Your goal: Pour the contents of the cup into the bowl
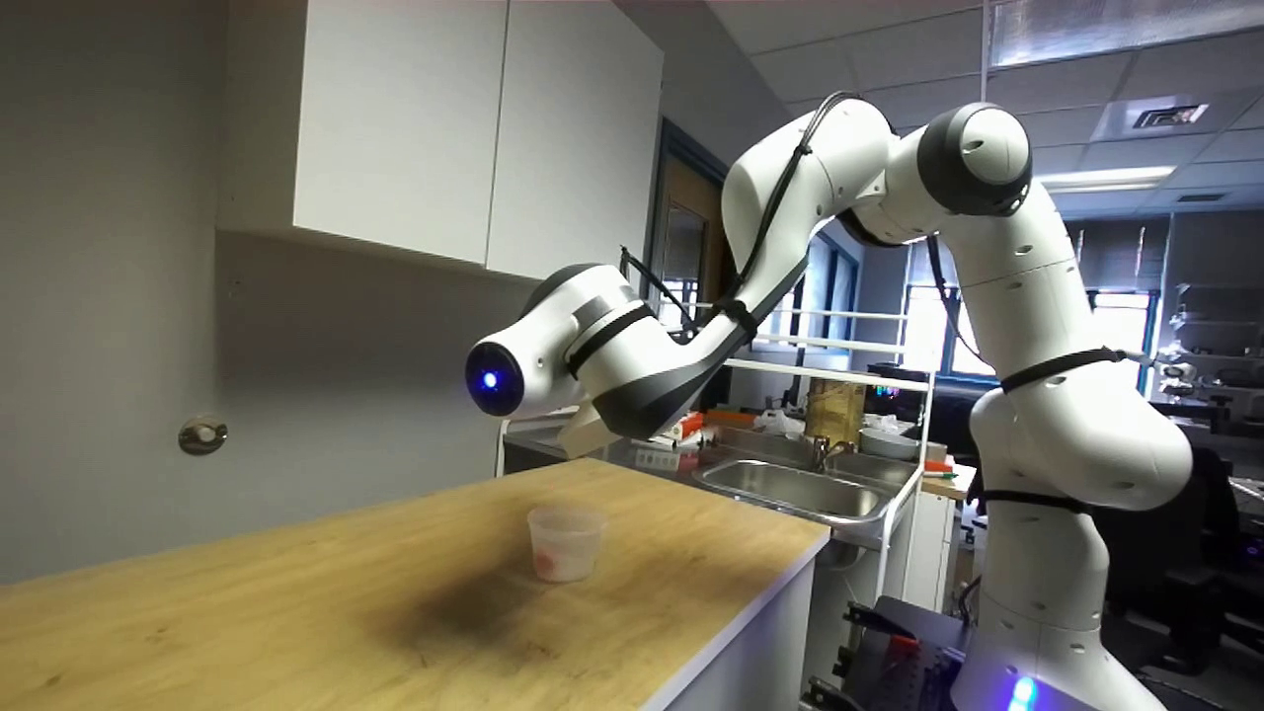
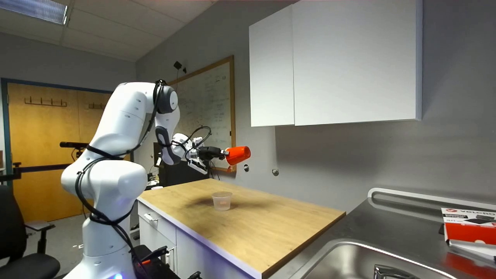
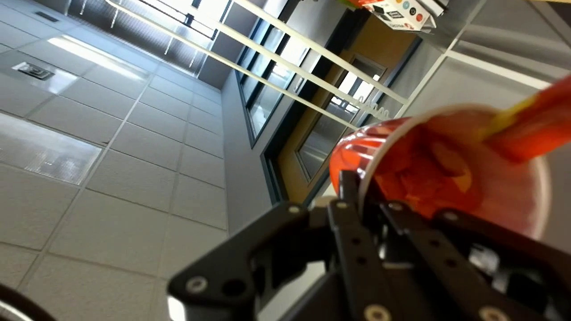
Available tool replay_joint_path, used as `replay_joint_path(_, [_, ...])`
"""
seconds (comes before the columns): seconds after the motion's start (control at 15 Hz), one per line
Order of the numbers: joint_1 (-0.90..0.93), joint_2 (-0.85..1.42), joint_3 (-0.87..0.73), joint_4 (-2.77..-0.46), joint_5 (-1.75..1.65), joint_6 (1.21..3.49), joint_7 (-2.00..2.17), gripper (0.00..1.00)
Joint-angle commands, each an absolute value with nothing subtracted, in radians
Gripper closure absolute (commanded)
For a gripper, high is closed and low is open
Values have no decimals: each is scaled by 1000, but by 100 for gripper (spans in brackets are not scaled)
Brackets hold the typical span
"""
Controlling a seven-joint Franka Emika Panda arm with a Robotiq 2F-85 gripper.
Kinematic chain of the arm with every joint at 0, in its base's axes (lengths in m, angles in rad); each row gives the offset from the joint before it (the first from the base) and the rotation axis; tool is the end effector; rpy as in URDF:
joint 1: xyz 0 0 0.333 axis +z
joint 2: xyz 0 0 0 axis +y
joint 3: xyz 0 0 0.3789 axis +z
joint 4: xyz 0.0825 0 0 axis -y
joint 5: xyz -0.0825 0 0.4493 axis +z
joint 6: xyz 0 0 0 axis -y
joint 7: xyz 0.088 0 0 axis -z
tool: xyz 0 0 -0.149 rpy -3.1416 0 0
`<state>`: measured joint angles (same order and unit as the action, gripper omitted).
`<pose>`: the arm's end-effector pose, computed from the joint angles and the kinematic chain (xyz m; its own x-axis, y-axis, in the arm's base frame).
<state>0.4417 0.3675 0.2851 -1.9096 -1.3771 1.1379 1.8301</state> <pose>0.5688 0.2573 0.3824 0.4449 0.1568 0.8818 -0.8583 -0.2065 0.4698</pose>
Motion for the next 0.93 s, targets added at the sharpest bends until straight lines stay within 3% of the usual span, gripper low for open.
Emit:
replay_joint_path(0.0, [426,337,294,-1952,-1414,1116,1846,99])
replay_joint_path(0.87, [438,350,316,-1971,-1467,1088,1871,99])
